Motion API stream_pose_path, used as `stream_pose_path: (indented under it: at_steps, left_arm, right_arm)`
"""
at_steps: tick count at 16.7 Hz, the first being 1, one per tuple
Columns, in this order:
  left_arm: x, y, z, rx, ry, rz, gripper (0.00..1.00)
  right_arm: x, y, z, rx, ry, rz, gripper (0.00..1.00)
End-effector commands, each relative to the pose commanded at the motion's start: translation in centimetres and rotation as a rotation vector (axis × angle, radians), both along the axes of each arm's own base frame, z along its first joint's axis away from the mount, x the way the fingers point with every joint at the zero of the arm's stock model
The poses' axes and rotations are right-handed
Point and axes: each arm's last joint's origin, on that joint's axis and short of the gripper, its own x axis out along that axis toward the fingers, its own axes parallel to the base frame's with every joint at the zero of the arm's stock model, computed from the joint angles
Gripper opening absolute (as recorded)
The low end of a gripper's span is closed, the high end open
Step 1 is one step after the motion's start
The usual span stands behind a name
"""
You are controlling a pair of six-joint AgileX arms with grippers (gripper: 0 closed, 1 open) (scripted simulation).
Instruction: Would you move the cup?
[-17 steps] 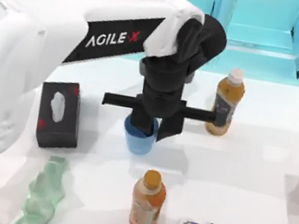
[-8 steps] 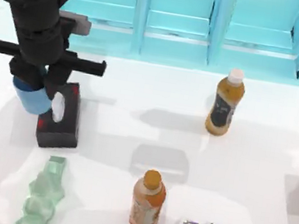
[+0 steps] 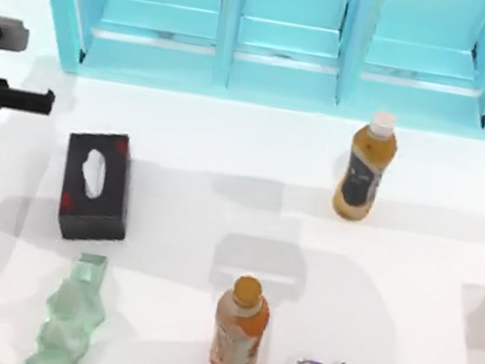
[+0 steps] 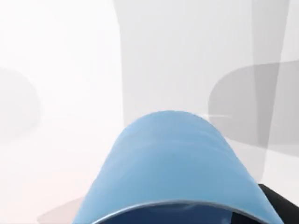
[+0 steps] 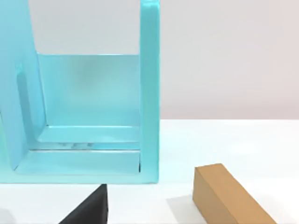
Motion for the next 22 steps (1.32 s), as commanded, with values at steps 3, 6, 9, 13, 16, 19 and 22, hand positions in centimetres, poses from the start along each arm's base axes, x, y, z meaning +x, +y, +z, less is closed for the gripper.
stream_pose_path:
  at_steps: [3,6,9,13,16,19,22]
  left_arm:
    - [0.1,-0.1,-0.1,0.002,0.005,-0.005,0.00]
    - [0.1,0.0,-1.1,0.002,0.007,-0.005,0.00]
    - [0.2,0.3,-2.8,0.001,-0.002,-0.003,0.00]
    - [0.1,0.7,-5.0,0.000,-0.008,-0.001,0.00]
    - [0.0,0.9,-6.4,0.000,0.000,0.000,0.00]
    - [0.0,0.9,-6.4,0.000,0.000,0.000,0.00]
    - [0.0,0.9,-6.4,0.000,0.000,0.000,0.23]
  right_arm:
    - [0.0,0.0,0.0,0.000,0.000,0.000,1.00]
    - [0.0,0.0,0.0,0.000,0.000,0.000,1.00]
    - [0.0,0.0,0.0,0.000,0.000,0.000,1.00]
    - [0.0,0.0,0.0,0.000,0.000,0.000,1.00]
    - [0.0,0.0,0.0,0.000,0.000,0.000,1.00]
    - [0.0,0.0,0.0,0.000,0.000,0.000,1.00]
    - [0.0,0.0,0.0,0.000,0.000,0.000,1.00]
